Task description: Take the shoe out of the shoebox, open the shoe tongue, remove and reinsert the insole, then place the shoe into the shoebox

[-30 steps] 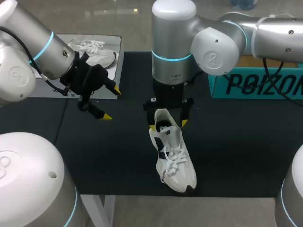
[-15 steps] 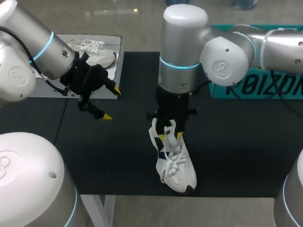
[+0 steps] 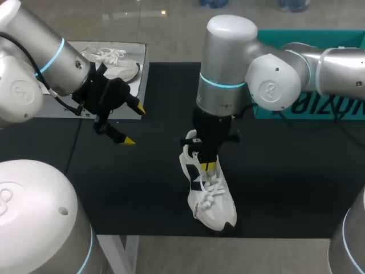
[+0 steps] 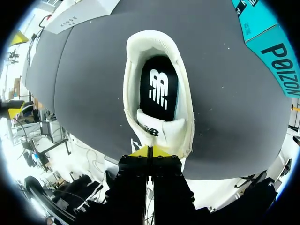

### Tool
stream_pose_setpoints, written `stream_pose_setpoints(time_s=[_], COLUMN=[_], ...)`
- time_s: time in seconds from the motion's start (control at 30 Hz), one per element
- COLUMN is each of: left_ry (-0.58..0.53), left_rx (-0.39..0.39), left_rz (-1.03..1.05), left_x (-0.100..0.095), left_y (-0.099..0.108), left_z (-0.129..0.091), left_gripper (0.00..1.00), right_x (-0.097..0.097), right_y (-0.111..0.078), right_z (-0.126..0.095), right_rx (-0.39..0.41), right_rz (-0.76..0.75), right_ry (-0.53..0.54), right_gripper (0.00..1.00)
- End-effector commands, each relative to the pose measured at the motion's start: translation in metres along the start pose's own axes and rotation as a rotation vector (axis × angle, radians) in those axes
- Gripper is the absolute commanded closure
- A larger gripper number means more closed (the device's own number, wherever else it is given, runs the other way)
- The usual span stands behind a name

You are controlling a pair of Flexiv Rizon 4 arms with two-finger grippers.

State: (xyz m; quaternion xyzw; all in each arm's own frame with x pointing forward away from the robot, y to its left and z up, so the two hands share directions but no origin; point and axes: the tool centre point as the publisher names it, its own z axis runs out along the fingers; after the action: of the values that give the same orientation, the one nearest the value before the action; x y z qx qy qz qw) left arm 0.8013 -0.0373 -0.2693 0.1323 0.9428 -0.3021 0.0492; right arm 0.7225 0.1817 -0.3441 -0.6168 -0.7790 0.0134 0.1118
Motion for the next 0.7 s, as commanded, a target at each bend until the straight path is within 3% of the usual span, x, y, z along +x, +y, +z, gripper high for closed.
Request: stream_pose_setpoints(time_s=[0.03,0.2,0.5,0.53,0.6,0.63,0.67,0.7], left_ry=[0.002,0.002,0.002,0.002,0.002,0.002,0.002,0.002], left_rx=[-0.003,-0.003,-0.003,-0.003,-0.003,-0.003,-0.003,-0.003], left_rz=[0.0,0.0,0.0,0.0,0.0,0.0,0.0,0.0], left_x=[-0.001,-0.001,-0.001,-0.001,-0.001,-0.001,-0.001,-0.001], left_y=[0.0,0.0,0.0,0.0,0.0,0.0,0.0,0.0], left_z=[0.0,0.0,0.0,0.0,0.0,0.0,0.0,0.0], left_gripper=[0.0,0.0,0.0,0.0,0.0,0.0,0.0,0.0], right_x=[0.0,0.001,0.01,0.01,0.011,0.011,0.012,0.012], right_y=[-0.009,-0.008,0.002,0.004,0.006,0.007,0.007,0.008], right_z=[-0.024,-0.035,-0.008,-0.007,-0.006,-0.006,-0.008,-0.009], right_rx=[-0.032,-0.046,-0.015,-0.014,-0.011,-0.009,-0.011,-0.013], right_rz=[-0.008,-0.022,-0.056,-0.059,-0.064,-0.066,-0.069,-0.072], right_ry=[-0.024,-0.041,0.016,0.019,0.02,0.02,0.02,0.017], right_gripper=[1.0,1.0,0.97,0.77,0.56,0.38,0.03,0.0])
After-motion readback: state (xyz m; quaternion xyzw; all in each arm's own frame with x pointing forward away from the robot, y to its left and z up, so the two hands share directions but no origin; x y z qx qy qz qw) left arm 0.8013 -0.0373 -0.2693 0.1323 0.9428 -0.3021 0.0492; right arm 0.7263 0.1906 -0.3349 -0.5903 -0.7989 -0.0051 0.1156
